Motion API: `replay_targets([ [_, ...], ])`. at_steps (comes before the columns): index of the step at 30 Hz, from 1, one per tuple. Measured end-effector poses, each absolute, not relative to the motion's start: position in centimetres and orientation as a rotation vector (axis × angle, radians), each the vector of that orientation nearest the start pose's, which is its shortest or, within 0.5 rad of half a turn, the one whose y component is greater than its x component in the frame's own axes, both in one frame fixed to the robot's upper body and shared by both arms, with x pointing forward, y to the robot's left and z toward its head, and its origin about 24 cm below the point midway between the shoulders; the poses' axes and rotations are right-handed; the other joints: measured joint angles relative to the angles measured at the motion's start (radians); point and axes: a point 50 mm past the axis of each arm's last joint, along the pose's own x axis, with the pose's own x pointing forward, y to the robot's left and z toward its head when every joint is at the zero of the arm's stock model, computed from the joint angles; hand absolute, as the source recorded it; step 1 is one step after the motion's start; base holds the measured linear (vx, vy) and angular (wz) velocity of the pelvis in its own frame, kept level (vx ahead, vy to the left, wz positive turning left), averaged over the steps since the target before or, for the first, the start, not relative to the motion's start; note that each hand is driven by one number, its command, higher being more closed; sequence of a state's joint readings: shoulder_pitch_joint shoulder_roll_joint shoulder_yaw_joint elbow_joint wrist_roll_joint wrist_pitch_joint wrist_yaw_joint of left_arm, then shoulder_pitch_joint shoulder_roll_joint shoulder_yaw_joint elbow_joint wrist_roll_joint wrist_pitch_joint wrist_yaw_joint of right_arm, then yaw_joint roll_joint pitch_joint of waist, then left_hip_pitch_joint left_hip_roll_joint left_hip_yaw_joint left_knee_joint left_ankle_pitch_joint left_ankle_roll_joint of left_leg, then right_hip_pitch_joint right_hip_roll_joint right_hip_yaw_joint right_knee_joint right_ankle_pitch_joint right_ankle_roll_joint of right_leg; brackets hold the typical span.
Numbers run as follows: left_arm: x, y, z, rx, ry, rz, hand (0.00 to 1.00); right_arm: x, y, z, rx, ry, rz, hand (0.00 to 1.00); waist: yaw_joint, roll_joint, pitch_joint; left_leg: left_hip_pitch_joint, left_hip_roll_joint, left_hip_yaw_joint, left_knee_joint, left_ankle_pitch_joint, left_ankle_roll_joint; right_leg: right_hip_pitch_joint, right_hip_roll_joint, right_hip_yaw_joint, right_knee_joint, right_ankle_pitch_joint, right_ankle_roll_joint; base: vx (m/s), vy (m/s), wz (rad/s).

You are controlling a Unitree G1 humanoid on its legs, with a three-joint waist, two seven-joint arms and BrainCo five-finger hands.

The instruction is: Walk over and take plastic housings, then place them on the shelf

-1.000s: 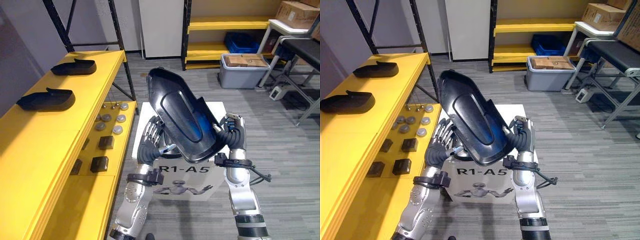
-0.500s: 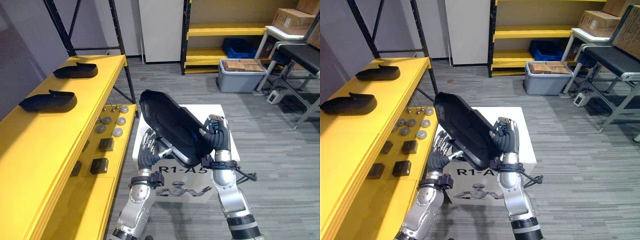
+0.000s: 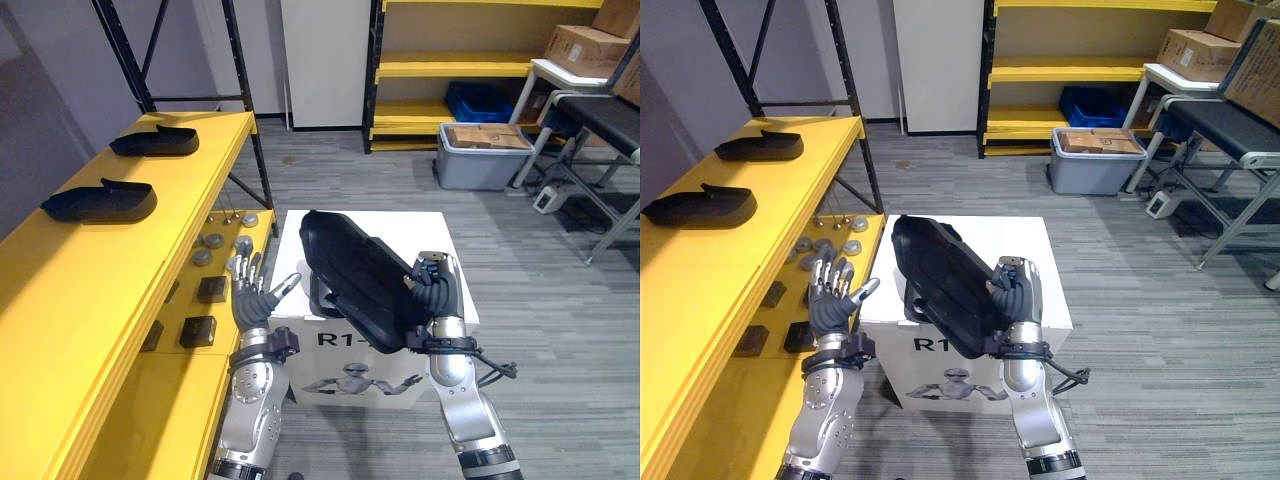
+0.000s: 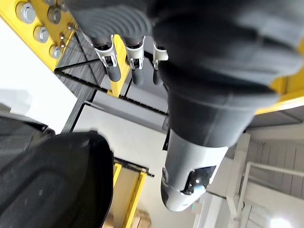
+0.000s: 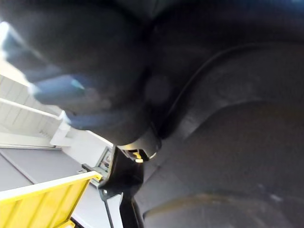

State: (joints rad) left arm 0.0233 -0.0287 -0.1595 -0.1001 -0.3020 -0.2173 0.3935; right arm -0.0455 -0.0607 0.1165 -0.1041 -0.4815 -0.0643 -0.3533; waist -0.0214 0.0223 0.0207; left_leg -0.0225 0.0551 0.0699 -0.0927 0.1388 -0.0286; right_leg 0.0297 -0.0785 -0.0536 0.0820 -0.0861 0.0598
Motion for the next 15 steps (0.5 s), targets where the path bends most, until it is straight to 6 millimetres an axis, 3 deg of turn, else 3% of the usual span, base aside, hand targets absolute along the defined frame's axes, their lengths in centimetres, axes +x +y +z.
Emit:
replay_targets([
  [5, 23.9, 13.3, 5.1, -0.432, -0.099, 0.236, 0.0, 25.5, -13.9, 8.7, -0.486, -0.317, -0.23, 1.0, 0.005, -0.002, -0.001, -0.006, 0.001, -0.013, 0.0, 0.004, -0.002, 0.003, 0.002, -0.014, 0.0, 0.0, 0.0, 0.0, -0.003, 0.07],
  [10, 23.1, 12.0, 1.9, -0.438, 0.069, 0.123, 0.0, 25.6, -13.3, 9.0, -0.455, -0.32, -0.21, 1.0, 0.012, -0.012, -0.005, -0.011, 0.007, -0.012, 0.0, 0.005, -0.003, -0.004, 0.007, -0.013, -0.004, 0.001, -0.001, 0.0, 0.0, 0.0],
  [15, 22.8, 10.6, 1.2, -0.439, 0.123, 0.027, 0.0, 25.6, -12.6, 10.5, -0.413, -0.384, -0.185, 1.0, 0.01, -0.022, -0.012, -0.011, 0.009, -0.004, 0.0, 0.004, -0.004, -0.006, 0.008, -0.007, -0.006, 0.004, -0.003, 0.0, -0.001, -0.02],
])
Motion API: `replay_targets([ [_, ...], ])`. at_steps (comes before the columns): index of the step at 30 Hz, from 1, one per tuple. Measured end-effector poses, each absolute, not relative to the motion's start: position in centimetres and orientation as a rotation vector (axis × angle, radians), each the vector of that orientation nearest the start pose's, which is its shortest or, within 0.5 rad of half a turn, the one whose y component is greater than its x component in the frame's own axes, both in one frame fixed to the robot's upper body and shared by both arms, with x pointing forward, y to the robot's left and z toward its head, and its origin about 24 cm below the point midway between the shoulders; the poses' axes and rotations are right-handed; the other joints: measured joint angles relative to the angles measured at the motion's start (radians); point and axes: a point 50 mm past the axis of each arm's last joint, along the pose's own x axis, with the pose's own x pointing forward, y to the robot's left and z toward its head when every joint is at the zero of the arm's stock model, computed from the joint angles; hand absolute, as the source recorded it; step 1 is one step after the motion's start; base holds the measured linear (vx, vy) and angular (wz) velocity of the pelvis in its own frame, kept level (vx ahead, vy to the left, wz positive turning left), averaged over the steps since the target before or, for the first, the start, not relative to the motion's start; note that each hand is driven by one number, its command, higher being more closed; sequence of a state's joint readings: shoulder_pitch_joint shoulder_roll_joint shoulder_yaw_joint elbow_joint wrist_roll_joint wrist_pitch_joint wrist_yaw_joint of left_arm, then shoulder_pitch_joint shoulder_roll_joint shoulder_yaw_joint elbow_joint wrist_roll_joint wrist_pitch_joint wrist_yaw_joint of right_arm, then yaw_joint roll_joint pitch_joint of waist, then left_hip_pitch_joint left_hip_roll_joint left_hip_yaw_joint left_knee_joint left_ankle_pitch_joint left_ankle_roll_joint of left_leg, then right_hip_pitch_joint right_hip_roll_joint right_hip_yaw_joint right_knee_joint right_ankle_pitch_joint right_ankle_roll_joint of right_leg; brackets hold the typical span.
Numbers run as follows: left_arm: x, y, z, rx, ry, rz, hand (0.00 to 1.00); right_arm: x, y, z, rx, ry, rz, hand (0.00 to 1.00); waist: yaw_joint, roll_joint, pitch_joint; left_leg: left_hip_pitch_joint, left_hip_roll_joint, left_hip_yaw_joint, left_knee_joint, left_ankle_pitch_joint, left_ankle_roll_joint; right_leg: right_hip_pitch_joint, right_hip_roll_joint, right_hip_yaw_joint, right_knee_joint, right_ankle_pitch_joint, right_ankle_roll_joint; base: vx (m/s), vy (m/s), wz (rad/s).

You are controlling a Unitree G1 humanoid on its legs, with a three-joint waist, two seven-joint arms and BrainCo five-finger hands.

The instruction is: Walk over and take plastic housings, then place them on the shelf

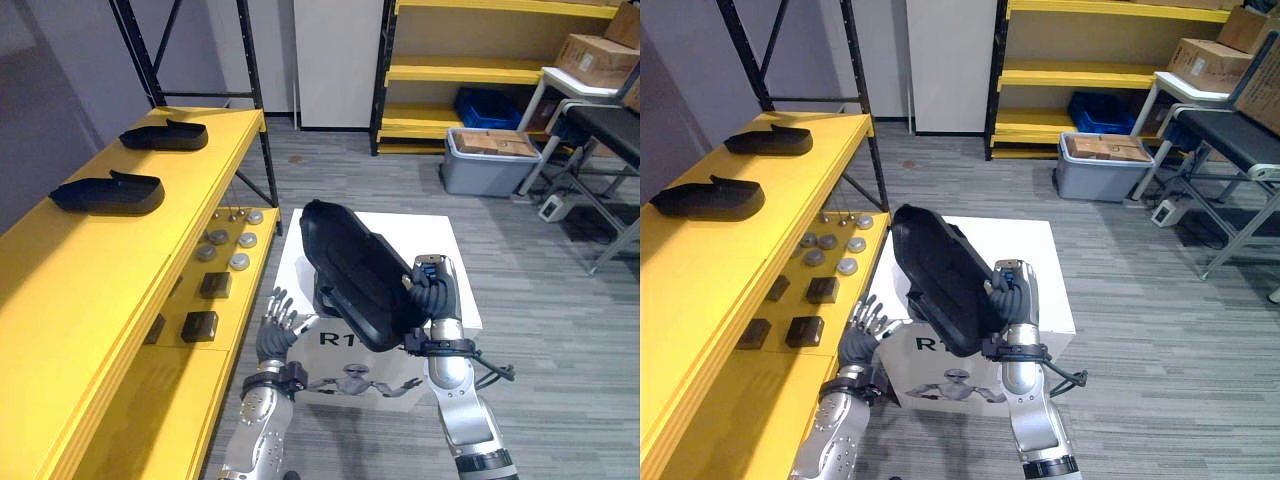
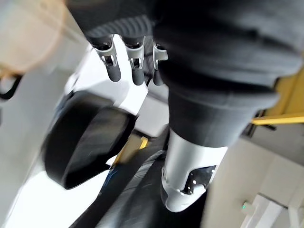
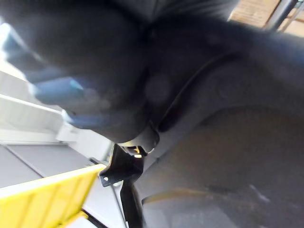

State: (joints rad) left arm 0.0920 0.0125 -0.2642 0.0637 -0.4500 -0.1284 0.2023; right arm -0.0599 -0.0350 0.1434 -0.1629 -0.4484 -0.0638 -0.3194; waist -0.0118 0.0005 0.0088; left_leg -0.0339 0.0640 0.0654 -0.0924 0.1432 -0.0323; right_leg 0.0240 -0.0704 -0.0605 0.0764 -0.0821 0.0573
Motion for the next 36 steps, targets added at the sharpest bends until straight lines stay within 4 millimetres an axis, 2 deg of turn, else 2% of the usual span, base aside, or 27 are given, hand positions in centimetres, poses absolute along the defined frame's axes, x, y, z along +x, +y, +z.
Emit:
replay_targets([
  [4, 22.9, 9.9, 1.4, -0.443, 0.123, -0.019, 0.0, 25.8, -11.5, 11.8, -0.385, -0.445, -0.142, 1.0, 0.003, -0.001, -0.001, 0.0, 0.006, 0.017, 0.0, 0.0, -0.001, -0.006, 0.006, 0.019, -0.005, 0.009, -0.001, -0.01, -0.003, -0.14],
  [9, 23.8, 8.8, 2.4, -0.482, 0.101, -0.073, 0.0, 25.8, -10.4, 12.1, -0.364, -0.464, -0.079, 1.0, 0.003, 0.0, -0.008, 0.0, 0.007, 0.02, 0.0, 0.0, -0.001, -0.003, 0.007, 0.023, -0.016, 0.018, 0.0, -0.02, -0.002, -0.02],
  [13, 24.4, 8.7, 3.1, -0.488, 0.076, -0.092, 0.0, 25.6, -9.5, 12.1, -0.361, -0.468, -0.026, 1.0, 0.0, 0.0, -0.014, 0.001, 0.007, 0.026, 0.0, 0.0, -0.001, -0.004, 0.007, 0.028, -0.018, 0.023, 0.0, -0.01, -0.001, -0.04],
  [17, 24.5, 8.9, 3.3, -0.502, 0.064, -0.086, 0.0, 25.6, -9.5, 11.9, -0.372, -0.464, -0.008, 1.0, 0.0, 0.0, -0.018, 0.001, 0.007, 0.027, 0.0, 0.0, -0.001, -0.004, 0.007, 0.028, -0.018, 0.023, -0.001, 0.0, 0.0, 0.0],
  [21, 24.7, 9.9, 3.5, -0.518, 0.047, -0.037, 0.0, 25.7, -9.1, 10.4, -0.414, -0.418, 0.059, 1.0, 0.0, 0.0, -0.023, 0.001, 0.007, 0.026, 0.0, 0.0, -0.001, -0.004, 0.008, 0.028, -0.018, 0.023, -0.001, 0.0, 0.0, 0.0],
  [22, 24.8, 10.2, 3.9, -0.529, 0.031, -0.025, 1.0, 25.5, -9.0, 9.6, -0.422, -0.382, 0.077, 1.0, 0.0, 0.0, -0.023, 0.001, 0.008, 0.025, 0.0, 0.0, -0.001, -0.004, 0.008, 0.027, -0.018, 0.023, -0.001, 0.0, 0.0, 0.0],
  [30, 25.0, 11.8, 4.4, -0.538, -0.014, 0.051, 1.0, 24.9, -9.3, 6.3, -0.43, -0.248, 0.113, 1.0, 0.0, 0.001, -0.024, 0.001, 0.007, 0.019, 0.0, 0.002, -0.002, -0.002, 0.008, 0.022, -0.018, 0.023, -0.001, 0.0, -0.001, 0.0],
  [31, 25.1, 11.9, 4.4, -0.537, -0.018, 0.057, 1.0, 24.9, -9.4, 5.7, -0.435, -0.22, 0.125, 0.0, 0.0, 0.001, -0.024, 0.001, 0.007, 0.018, 0.0, 0.002, -0.002, -0.002, 0.008, 0.022, -0.018, 0.023, -0.001, 0.0, 0.0, 0.0],
  [36, 25.1, 12.2, 4.6, -0.513, -0.04, 0.071, 1.0, 23.7, -9.2, 3.8, -0.414, -0.14, 0.176, 0.0, 0.001, 0.0, -0.025, 0.0, 0.012, 0.013, 0.0, 0.002, -0.002, 0.002, 0.007, 0.018, -0.022, 0.023, -0.001, 0.0, 0.0, 0.03],
])
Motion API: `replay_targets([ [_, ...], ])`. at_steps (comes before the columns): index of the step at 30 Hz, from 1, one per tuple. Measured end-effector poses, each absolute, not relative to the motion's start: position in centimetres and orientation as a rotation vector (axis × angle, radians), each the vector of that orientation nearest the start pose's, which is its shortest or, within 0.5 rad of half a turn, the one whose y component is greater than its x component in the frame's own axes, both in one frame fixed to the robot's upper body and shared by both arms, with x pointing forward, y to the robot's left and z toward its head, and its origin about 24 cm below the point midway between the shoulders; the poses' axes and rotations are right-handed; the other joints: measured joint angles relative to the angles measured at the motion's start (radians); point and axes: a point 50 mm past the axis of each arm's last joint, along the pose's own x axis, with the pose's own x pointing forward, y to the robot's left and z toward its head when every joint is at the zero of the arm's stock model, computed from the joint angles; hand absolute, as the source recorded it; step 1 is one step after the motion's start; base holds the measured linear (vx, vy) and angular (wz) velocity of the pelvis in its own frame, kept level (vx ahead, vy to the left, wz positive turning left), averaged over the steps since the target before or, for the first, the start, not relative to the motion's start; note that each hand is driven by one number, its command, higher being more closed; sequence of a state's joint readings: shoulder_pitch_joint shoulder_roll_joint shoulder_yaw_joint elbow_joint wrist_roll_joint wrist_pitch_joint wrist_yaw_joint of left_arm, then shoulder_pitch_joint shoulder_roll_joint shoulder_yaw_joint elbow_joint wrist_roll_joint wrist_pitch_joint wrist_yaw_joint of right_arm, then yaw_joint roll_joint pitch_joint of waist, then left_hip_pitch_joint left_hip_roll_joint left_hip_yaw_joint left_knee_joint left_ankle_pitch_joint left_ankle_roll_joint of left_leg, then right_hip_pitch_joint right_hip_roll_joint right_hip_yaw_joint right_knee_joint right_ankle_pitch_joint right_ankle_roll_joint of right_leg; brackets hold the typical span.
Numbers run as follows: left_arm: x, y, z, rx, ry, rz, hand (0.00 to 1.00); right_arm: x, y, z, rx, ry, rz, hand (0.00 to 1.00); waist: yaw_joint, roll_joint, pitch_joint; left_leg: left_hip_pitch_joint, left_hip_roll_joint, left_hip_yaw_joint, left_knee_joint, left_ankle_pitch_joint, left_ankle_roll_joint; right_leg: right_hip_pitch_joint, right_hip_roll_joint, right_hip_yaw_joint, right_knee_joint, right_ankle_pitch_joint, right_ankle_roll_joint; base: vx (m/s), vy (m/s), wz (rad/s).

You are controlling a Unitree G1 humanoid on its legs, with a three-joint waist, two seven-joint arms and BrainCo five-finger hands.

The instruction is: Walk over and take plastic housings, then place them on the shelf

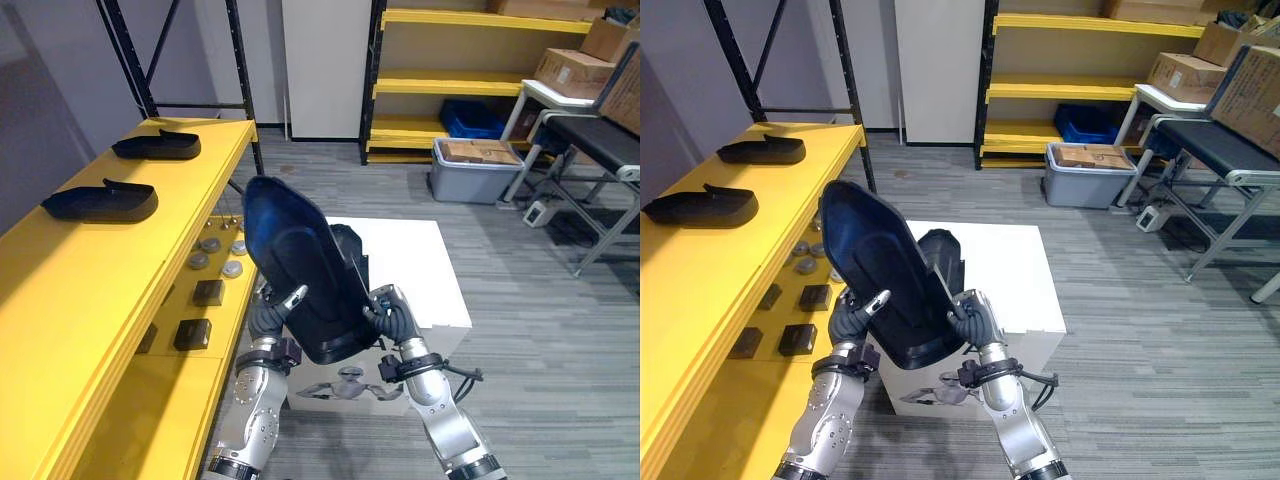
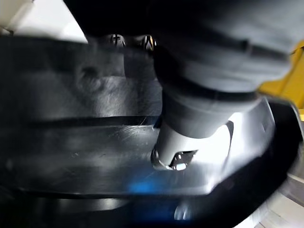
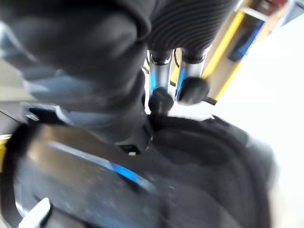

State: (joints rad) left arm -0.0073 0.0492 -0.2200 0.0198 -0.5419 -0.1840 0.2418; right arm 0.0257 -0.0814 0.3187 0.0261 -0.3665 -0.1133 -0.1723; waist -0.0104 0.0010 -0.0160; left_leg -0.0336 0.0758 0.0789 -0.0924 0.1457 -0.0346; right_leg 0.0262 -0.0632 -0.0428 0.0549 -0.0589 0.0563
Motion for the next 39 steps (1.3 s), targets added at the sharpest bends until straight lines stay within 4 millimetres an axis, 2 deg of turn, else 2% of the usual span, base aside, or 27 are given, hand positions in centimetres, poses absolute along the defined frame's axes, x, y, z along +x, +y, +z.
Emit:
replay_targets([
  [5, 25.1, 12.3, 4.6, -0.468, -0.049, 0.066, 1.0, 23.4, -9.3, 3.5, -0.336, -0.114, 0.186, 0.0, 0.0, -0.001, -0.003, 0.0, -0.006, 0.0, 0.0, 0.0, 0.0, 0.002, 0.0, -0.001, -0.003, 0.001, -0.001, 0.0, 0.0, 0.0],
  [9, 25.1, 12.1, 4.7, -0.467, -0.056, 0.065, 1.0, 23.7, -10.0, 3.6, -0.2, -0.086, 0.15, 0.0, 0.001, -0.001, -0.006, 0.001, -0.005, 0.0, 0.0, 0.001, 0.0, 0.002, 0.0, -0.001, 0.002, 0.001, -0.001, 0.0, 0.0, 0.0],
  [18, 25.1, 10.5, 6.3, -0.498, -0.122, 0.025, 1.0, 24.2, -12.6, 8.1, 0.303, -0.24, 0.078, 0.0, -0.002, -0.001, -0.007, 0.003, -0.004, 0.0, 0.0, 0.002, -0.001, 0.002, 0.001, 0.0, 0.004, 0.0, 0.0, 0.0, 0.0, 0.0],
  [19, 25.1, 10.5, 6.3, -0.48, -0.123, 0.016, 1.0, 24.2, -13.2, 8.3, 0.383, -0.257, 0.07, 0.0, -0.002, -0.001, -0.007, 0.003, -0.005, 0.0, 0.0, 0.002, -0.001, 0.002, 0.001, 0.0, 0.004, 0.0, 0.0, 0.0, 0.0, 0.0],
  [21, 24.8, 11.5, 5.8, -0.452, -0.114, 0.042, 1.0, 24.2, -16.6, 9.0, 0.515, -0.335, -0.074, 0.0, -0.002, 0.0, -0.006, 0.003, -0.005, -0.001, 0.0, 0.001, -0.001, 0.003, 0.001, -0.001, 0.003, 0.0, 0.001, 0.0, 0.0, 0.0],
  [22, 24.4, 12.7, 5.1, -0.428, -0.095, 0.079, 1.0, 23.8, -19.7, 9.4, 0.555, -0.41, -0.194, 0.0, -0.003, -0.001, -0.006, 0.003, -0.006, -0.001, 0.0, 0.001, -0.001, 0.003, 0.0, -0.001, 0.002, 0.0, 0.001, 0.0, 0.0, 0.0],
  [23, 24.2, 13.2, 4.7, -0.419, -0.084, 0.094, 1.0, 23.4, -21.0, 9.5, 0.557, -0.435, -0.245, 0.0, -0.005, -0.001, -0.006, 0.002, -0.006, -0.001, 0.0, 0.001, -0.001, 0.003, 0.0, -0.001, 0.001, 0.0, 0.001, 0.0, 0.0, 0.0],
  [24, 23.6, 14.5, 4.1, -0.401, -0.066, 0.14, 1.0, 22.5, -23.5, 9.4, 0.543, -0.463, -0.342, 0.0, -0.01, -0.001, -0.005, 0.002, -0.006, -0.001, 0.0, 0.001, -0.001, 0.003, -0.001, -0.001, -0.001, 0.0, 0.001, 0.0, 0.0, 0.0],
  [25, 23.1, 15.8, 3.5, -0.383, -0.051, 0.186, 1.0, 21.7, -25.6, 8.4, 0.497, -0.439, -0.427, 0.0, -0.021, -0.001, -0.006, 0.002, -0.006, 0.0, 0.0, 0.001, -0.001, 0.003, 0.0, -0.002, -0.004, 0.0, 0.001, 0.0, 0.0, 0.0],
  [28, 22.6, 16.3, 3.6, -0.367, -0.058, 0.2, 1.0, 20.5, -27.6, 5.5, 0.429, -0.306, -0.533, 0.0, -0.026, -0.001, -0.005, 0.001, -0.005, 0.0, 0.0, 0.0, -0.003, 0.002, 0.001, -0.001, -0.005, 0.0, 0.001, 0.0, 0.0, 0.0],
  [30, 22.4, 16.3, 4.3, -0.354, -0.092, 0.183, 1.0, 19.1, -28.4, 1.5, 0.355, -0.104, -0.613, 0.0, -0.026, 0.001, -0.005, 0.0, -0.004, 0.001, -0.001, -0.002, -0.005, 0.002, 0.001, -0.001, -0.007, -0.003, 0.005, 0.0, 0.0, 0.0],
  [31, 22.4, 16.2, 4.7, -0.347, -0.112, 0.169, 1.0, 18.1, -28.5, -1.0, 0.307, 0.037, -0.638, 0.0, -0.026, 0.001, -0.004, -0.001, -0.001, 0.001, 0.0, -0.007, -0.011, 0.002, 0.001, 0.0, -0.01, -0.003, 0.005, 0.0, 0.0, 0.0],
  [32, 22.4, 16.2, 4.9, -0.345, -0.121, 0.16, 1.0, 17.5, -28.4, -2.2, 0.29, 0.107, -0.647, 0.0, -0.025, 0.002, -0.004, -0.002, 0.0, 0.001, 0.0, -0.008, -0.011, 0.002, 0.001, 0.0, -0.011, -0.002, 0.004, 0.0, 0.0, 0.0],
  [34, 22.2, 16.3, 5.4, -0.323, -0.145, 0.149, 1.0, 14.8, -28.0, -6.7, 0.247, 0.368, -0.67, 0.0, -0.025, 0.003, -0.003, -0.005, 0.0, 0.0, 0.0, -0.012, -0.013, 0.002, 0.002, -0.001, -0.013, -0.001, 0.002, 0.0, 0.0, 0.0],
  [39, 21.8, 16.6, 5.2, -0.3, -0.139, 0.151, 1.0, 9.8, -26.7, -11.5, 0.193, 0.694, -0.652, 0.0, -0.025, 0.004, 0.006, -0.014, -0.003, -0.005, 0.0, -0.009, -0.007, 0.004, 0.001, -0.008, -0.013, 0.0, 0.0, 0.0, 0.0, 0.02],
])
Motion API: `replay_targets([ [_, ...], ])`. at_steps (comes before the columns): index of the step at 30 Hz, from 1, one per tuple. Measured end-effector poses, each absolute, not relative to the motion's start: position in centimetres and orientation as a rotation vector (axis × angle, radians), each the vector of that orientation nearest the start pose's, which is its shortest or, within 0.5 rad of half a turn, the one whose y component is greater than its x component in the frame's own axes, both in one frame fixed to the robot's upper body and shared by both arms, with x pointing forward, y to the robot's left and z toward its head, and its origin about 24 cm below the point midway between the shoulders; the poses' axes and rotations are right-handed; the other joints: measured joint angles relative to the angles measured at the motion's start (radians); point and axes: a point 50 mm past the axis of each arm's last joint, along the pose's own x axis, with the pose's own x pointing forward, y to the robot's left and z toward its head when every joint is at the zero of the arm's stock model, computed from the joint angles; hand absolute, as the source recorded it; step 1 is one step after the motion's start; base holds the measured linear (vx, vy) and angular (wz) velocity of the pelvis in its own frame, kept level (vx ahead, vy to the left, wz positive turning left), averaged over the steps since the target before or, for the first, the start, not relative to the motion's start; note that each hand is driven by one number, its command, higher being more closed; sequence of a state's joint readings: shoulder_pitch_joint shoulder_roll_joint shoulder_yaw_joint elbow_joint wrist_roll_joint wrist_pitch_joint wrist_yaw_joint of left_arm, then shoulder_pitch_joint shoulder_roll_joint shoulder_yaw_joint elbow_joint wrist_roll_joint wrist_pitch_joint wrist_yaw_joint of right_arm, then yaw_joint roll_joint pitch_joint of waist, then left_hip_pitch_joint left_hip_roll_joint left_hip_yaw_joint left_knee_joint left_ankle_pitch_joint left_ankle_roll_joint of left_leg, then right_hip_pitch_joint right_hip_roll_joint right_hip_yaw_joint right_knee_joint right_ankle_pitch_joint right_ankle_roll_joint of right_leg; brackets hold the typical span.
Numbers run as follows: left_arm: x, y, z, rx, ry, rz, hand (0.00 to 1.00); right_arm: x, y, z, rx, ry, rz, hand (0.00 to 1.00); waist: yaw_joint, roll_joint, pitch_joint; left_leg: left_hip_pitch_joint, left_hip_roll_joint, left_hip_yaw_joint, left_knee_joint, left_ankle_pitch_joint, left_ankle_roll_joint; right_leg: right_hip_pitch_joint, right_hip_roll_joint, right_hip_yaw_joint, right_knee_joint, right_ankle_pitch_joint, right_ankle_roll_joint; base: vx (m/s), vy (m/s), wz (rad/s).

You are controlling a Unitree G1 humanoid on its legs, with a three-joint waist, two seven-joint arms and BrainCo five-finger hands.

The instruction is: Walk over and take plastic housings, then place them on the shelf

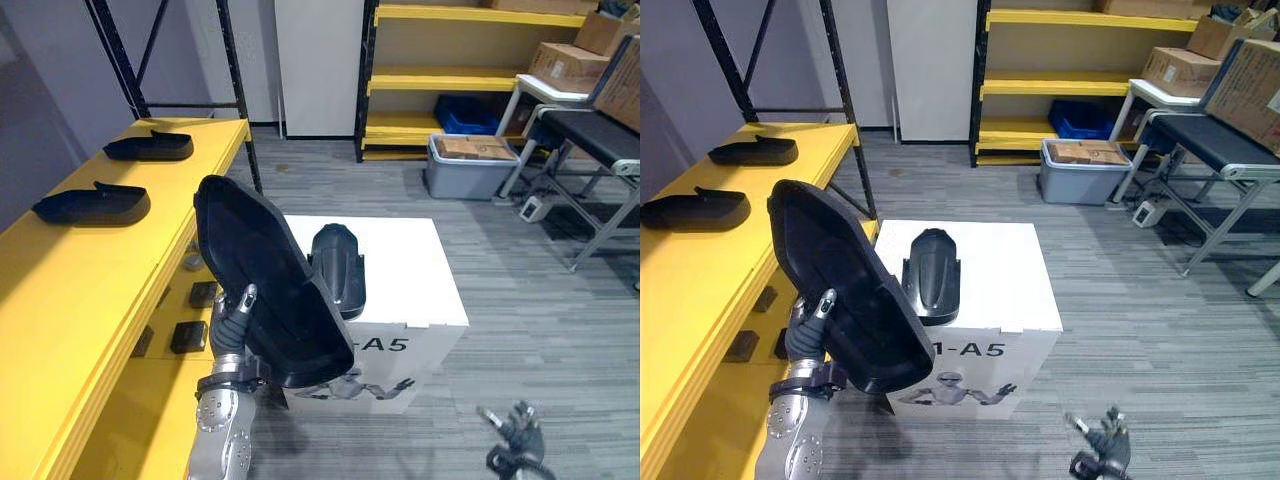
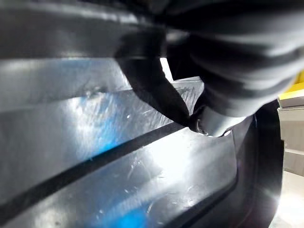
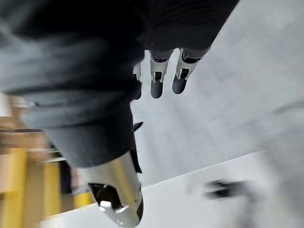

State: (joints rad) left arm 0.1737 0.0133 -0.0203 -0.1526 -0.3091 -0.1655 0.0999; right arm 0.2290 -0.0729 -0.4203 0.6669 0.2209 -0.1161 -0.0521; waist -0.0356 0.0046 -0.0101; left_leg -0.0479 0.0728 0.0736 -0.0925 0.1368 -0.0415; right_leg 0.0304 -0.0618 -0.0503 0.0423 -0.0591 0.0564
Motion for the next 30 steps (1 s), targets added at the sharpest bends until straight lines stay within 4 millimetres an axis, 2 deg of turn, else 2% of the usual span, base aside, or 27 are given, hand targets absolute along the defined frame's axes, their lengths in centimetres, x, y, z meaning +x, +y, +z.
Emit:
replay_targets([
  [5, 21.4, 17.6, 4.8, -0.262, -0.129, 0.17, 1.0, 7.5, -24.1, -14.0, 0.171, 0.887, -0.524, 0.0, -0.008, 0.001, 0.016, 0.009, -0.008, -0.043, 0.0, 0.002, 0.002, 0.029, -0.004, -0.046, 0.0, -0.014, -0.001, 0.0, -0.008, 0.24],
  [7, 21.2, 17.8, 4.6, -0.252, -0.117, 0.173, 1.0, 6.8, -23.2, -14.7, 0.167, 0.95, -0.476, 0.0, 0.003, 0.001, 0.027, 0.017, -0.015, -0.069, 0.0, 0.003, 0.002, 0.046, -0.008, -0.077, 0.002, -0.026, 0.0, -0.02, -0.009, 0.36],
  [9, 21.1, 17.8, 4.5, -0.249, -0.114, 0.173, 1.0, 6.7, -22.5, -15.0, 0.158, 0.975, -0.443, 0.0, 0.005, 0.0, 0.04, 0.011, -0.021, -0.098, 0.0, 0.006, 0.004, 0.054, -0.011, -0.103, 0.01, -0.036, 0.006, -0.01, -0.007, 0.56],
  [11, 21.2, 17.7, 4.6, -0.251, -0.118, 0.169, 1.0, 7.2, -21.7, -15.3, 0.149, 0.992, -0.395, 0.0, 0.021, -0.001, 0.062, -0.018, -0.03, -0.143, 0.001, 0.017, 0.0, 0.043, -0.016, -0.155, 0.055, -0.058, 0.001, -0.02, -0.011, 0.78],
  [13, 21.5, 17.1, 4.9, -0.263, -0.128, 0.162, 1.0, 8.2, -21.6, -15.1, 0.137, 0.969, -0.38, 0.0, 0.025, -0.005, 0.084, -0.063, -0.056, -0.22, 0.007, 0.042, 0.019, 0.017, -0.039, -0.247, 0.123, -0.096, 0.002, -0.03, -0.008, 1.14],
  [14, 21.6, 16.9, 5.0, -0.271, -0.132, 0.159, 1.0, 8.6, -21.6, -14.9, 0.132, 0.958, -0.38, 0.0, 0.026, -0.014, 0.093, -0.078, -0.058, -0.198, 0.008, 0.025, 0.042, 0.016, -0.052, -0.282, 0.13, -0.103, 0.004, -0.03, -0.007, 1.61],
  [15, 21.8, 16.4, 5.2, -0.287, -0.138, 0.154, 1.0, 9.3, -21.8, -14.6, 0.125, 0.928, -0.388, 0.0, 0.023, -0.019, 0.098, -0.109, -0.055, -0.091, 0.019, -0.026, 0.114, 0.023, -0.072, -0.359, 0.131, -0.103, 0.005, 0.0, 0.014, 1.92],
  [16, 22.2, 15.9, 5.6, -0.305, -0.155, 0.147, 1.0, 10.0, -21.9, -14.2, 0.118, 0.9, -0.394, 0.0, 0.017, -0.036, 0.116, -0.146, -0.047, 0.053, 0.077, -0.067, 0.152, 0.038, -0.109, -0.426, 0.128, -0.104, 0.009, 0.03, 0.04, 1.97],
  [17, 22.3, 15.8, 5.8, -0.315, -0.162, 0.149, 1.0, 10.4, -22.1, -14.1, 0.11, 0.89, -0.396, 0.0, 0.017, -0.032, 0.122, -0.17, -0.025, 0.148, 0.129, -0.083, 0.16, 0.045, -0.115, -0.462, 0.132, -0.105, 0.009, 0.07, 0.086, 1.8],
  [18, 22.3, 15.8, 5.8, -0.328, -0.167, 0.166, 1.0, 11.1, -22.5, -13.8, 0.098, 0.866, -0.398, 0.0, 0.023, -0.007, 0.128, -0.193, 0.037, 0.3, 0.216, -0.095, 0.177, 0.066, -0.114, -0.515, 0.15, -0.112, 0.021, 0.15, 0.1, 1.57],
  [19, 22.3, 15.7, 5.7, -0.332, -0.162, 0.172, 1.0, 11.6, -22.7, -13.4, 0.089, 0.838, -0.399, 0.0, 0.023, -0.008, 0.131, -0.191, 0.049, 0.357, 0.258, -0.087, 0.168, 0.108, -0.128, -0.561, 0.161, -0.131, 0.048, 0.17, 0.094, 1.47],
  [20, 22.2, 15.8, 5.6, -0.334, -0.16, 0.176, 1.0, 11.8, -22.8, -13.3, 0.087, 0.831, -0.398, 0.0, 0.025, -0.01, 0.129, -0.191, 0.039, 0.35, 0.265, -0.091, 0.157, 0.123, -0.137, -0.576, 0.161, -0.134, 0.053, 0.2, 0.118, 1.33],
  [22, 22.2, 15.9, 5.7, -0.33, -0.166, 0.179, 1.0, 13.0, -22.8, -12.9, 0.088, 0.804, -0.39, 0.0, 0.044, -0.022, 0.13, -0.194, -0.041, 0.308, 0.263, -0.107, 0.138, 0.167, -0.179, -0.602, 0.128, -0.162, 0.06, 0.18, 0.172, 1.12],
  [23, 22.2, 15.9, 5.7, -0.331, -0.165, 0.182, 1.0, 13.3, -22.8, -12.8, 0.09, 0.797, -0.389, 0.0, 0.044, -0.025, 0.132, -0.201, -0.057, 0.308, 0.278, -0.114, 0.141, 0.178, -0.192, -0.618, 0.123, -0.168, 0.066, 0.19, 0.186, 0.95],
  [24, 22.1, 15.8, 5.5, -0.339, -0.158, 0.19, 1.0, 13.9, -22.6, -12.7, 0.088, 0.785, -0.377, 0.0, 0.054, -0.026, 0.134, -0.224, -0.071, 0.303, 0.33, -0.152, 0.152, 0.184, -0.217, -0.647, 0.152, -0.169, 0.066, 0.17, 0.138, 0.58],
  [25, 22.0, 15.8, 5.4, -0.341, -0.152, 0.196, 1.0, 14.2, -22.3, -12.6, 0.082, 0.782, -0.365, 0.0, 0.06, -0.025, 0.135, -0.229, -0.075, 0.296, 0.355, -0.174, 0.156, 0.185, -0.231, -0.645, 0.185, -0.168, 0.067, 0.27, 0.24, 0.69],
  [26, 21.9, 15.6, 5.3, -0.343, -0.142, 0.193, 1.0, 14.7, -21.7, -12.6, 0.07, 0.777, -0.332, 0.0, 0.057, -0.027, 0.136, -0.229, -0.085, 0.261, 0.417, -0.223, 0.165, 0.173, -0.276, -0.623, 0.333, -0.157, 0.042, 0.24, 0.209, 0.69],
  [27, 22.0, 15.3, 5.4, -0.328, -0.143, 0.181, 1.0, 14.8, -21.3, -12.5, 0.068, 0.775, -0.315, 0.0, 0.048, -0.025, 0.139, -0.216, -0.093, 0.229, 0.44, -0.249, 0.173, 0.142, -0.298, -0.567, 0.451, -0.138, -0.007, 0.29, 0.258, 0.83],
  [28, 22.1, 15.1, 5.5, -0.31, -0.146, 0.168, 1.0, 14.9, -20.9, -12.5, 0.074, 0.77, -0.308, 0.0, 0.047, -0.029, 0.144, -0.199, -0.096, 0.208, 0.448, -0.266, 0.168, 0.093, -0.3, -0.459, 0.554, -0.146, -0.037, 0.23, 0.178, 0.77],
  [29, 22.3, 14.9, 5.7, -0.289, -0.151, 0.153, 1.0, 15.0, -20.5, -12.5, 0.084, 0.765, -0.303, 0.0, 0.047, -0.035, 0.145, -0.178, -0.1, 0.177, 0.44, -0.275, 0.163, 0.02, -0.253, -0.299, 0.622, -0.188, -0.01, 0.22, 0.155, 0.57],
  [30, 22.3, 14.8, 5.7, -0.28, -0.154, 0.148, 1.0, 14.9, -20.4, -12.5, 0.085, 0.765, -0.3, 0.0, 0.047, -0.036, 0.145, -0.171, -0.102, 0.167, 0.434, -0.276, 0.163, -0.005, -0.234, -0.253, 0.632, -0.2, 0.001, 0.22, 0.112, 0.54],
])
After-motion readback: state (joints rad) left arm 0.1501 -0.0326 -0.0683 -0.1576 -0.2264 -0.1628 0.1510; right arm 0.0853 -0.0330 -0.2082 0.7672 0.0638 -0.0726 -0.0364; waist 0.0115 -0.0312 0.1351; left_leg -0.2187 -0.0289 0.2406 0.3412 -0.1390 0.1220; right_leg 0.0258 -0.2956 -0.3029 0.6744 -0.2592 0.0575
